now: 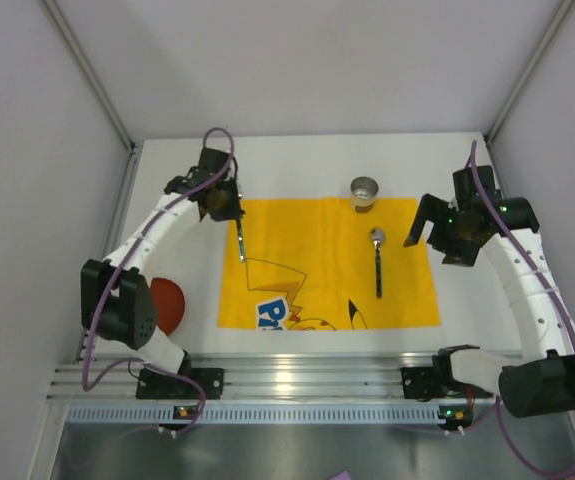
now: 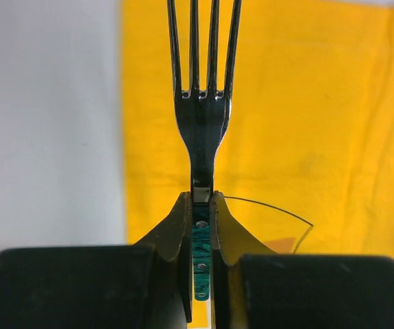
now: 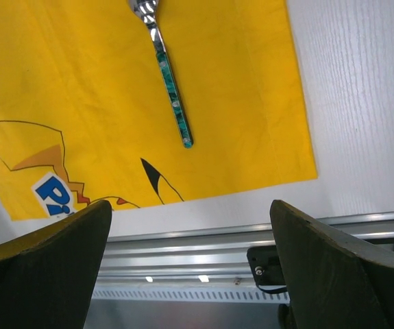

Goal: Set the dinner table for one person

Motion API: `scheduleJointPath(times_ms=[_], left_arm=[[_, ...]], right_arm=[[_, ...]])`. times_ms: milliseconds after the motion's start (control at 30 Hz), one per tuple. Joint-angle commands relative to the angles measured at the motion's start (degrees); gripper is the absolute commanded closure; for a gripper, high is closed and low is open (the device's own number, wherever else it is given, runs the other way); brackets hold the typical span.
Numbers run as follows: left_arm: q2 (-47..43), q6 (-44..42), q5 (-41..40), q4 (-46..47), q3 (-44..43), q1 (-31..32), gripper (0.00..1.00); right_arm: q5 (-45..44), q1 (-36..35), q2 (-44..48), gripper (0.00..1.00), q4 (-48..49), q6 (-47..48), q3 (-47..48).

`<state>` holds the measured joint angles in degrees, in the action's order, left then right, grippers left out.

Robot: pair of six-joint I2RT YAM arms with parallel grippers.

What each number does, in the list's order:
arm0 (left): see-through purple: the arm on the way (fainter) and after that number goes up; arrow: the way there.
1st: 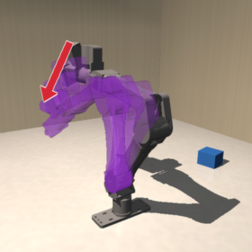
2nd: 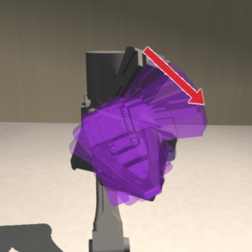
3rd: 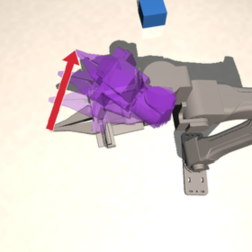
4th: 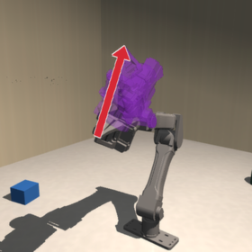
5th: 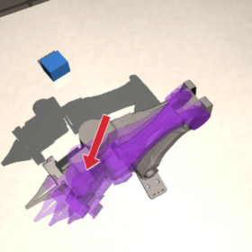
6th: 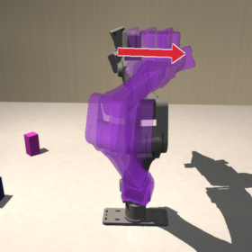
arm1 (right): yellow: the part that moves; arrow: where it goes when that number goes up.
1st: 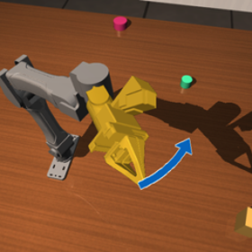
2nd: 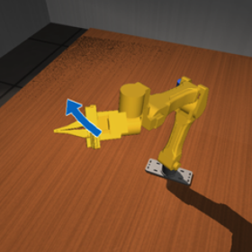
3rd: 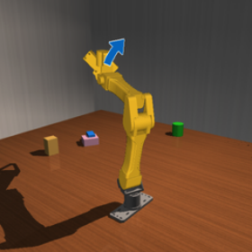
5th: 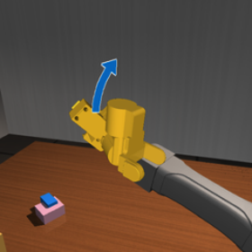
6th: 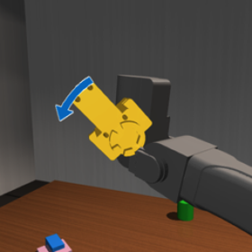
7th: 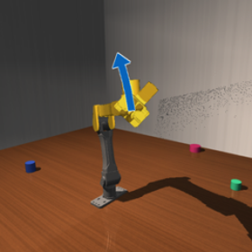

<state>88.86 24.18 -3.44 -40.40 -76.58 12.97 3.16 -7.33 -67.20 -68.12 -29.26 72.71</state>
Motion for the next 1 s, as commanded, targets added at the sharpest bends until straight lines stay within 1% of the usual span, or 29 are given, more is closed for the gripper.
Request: scheduleJointPath(times_ms=[0, 33, 167, 333, 467, 600, 633, 667, 700, 733, 800, 833, 867, 900, 967], left_arm=[[6.31, -2.74, 3.18, -0.47, -0.85, 7.49, 1.00], [7.54, -2.74, 3.09, -0.21, -0.94, 9.25, 1.00], [12.73, -1.51, 1.43, -0.11, -0.51, 10.49, 1.00], [14.41, -1.94, -1.56, 0.76, 1.08, 10.49, 1.00], [15.03, -3.26, -2.36, 1.11, 2.48, 10.49, 1.00], [14.24, -3.62, -4.81, -0.99, 3.97, 9.97, 0.60], [13.02, -3.18, -5.52, -1.43, 4.85, 9.62, 0.45], [12.31, -3.09, -7.00, -2.04, 5.29, 9.18, 0.40], [11.52, -2.66, -8.50, -2.74, 5.56, 8.13, 0.28], [10.47, -1.35, -10.25, -5.88, 5.39, 7.43, 0.22], [9.58, -0.11, -15.60, -9.50, 5.03, 4.97, 0.21], [8.10, 0.68, -17.20, -12.91, 5.03, 4.00, 0.21], [7.13, 1.04, -18.26, -14.08, 5.29, 2.95, 0.21], [6.07, 1.39, -19.75, -15.31, 5.64, 0.59, 0.20], [2.65, 1.48, -20.20, -16.63, 7.39, -2.24, 0.20]], right_arm=[[-1.49, -0.49, 0.31, 0.00, 2.64, 0.69, 2.00], [-1.58, -0.40, 0.40, 0.00, 2.55, 0.78, 1.91], [-2.63, -0.14, 1.45, 0.00, 2.11, 0.78, 1.56], [-2.89, 0.04, 2.60, 0.00, 2.11, 0.25, -0.72], [-2.89, 0.04, 2.86, 0.00, 2.20, 0.16, -1.52], [-2.98, -0.05, 2.60, 0.00, 2.11, 0.43, -1.25], [-2.98, 0.04, 2.51, 0.00, 2.11, 0.60, -1.25], [-2.98, 0.04, 2.42, 0.00, 2.20, 0.52, -1.25], [-2.90, 0.04, 2.25, 0.00, 2.20, 0.60, -1.25], [-2.89, -0.05, 2.25, 0.00, 2.29, 0.69, -1.34], [-2.89, 0.04, 2.16, 0.00, 2.37, 0.60, -1.51], [-2.89, 0.04, 2.33, 0.00, 2.46, 0.60, -1.69], [-2.89, 0.04, 2.60, 0.00, 2.64, 0.69, -1.78], [-2.89, 0.04, 2.69, 0.00, 2.73, 0.69, -2.21], [-2.90, 0.04, 2.95, 0.00, 3.08, 0.60, -2.74]])
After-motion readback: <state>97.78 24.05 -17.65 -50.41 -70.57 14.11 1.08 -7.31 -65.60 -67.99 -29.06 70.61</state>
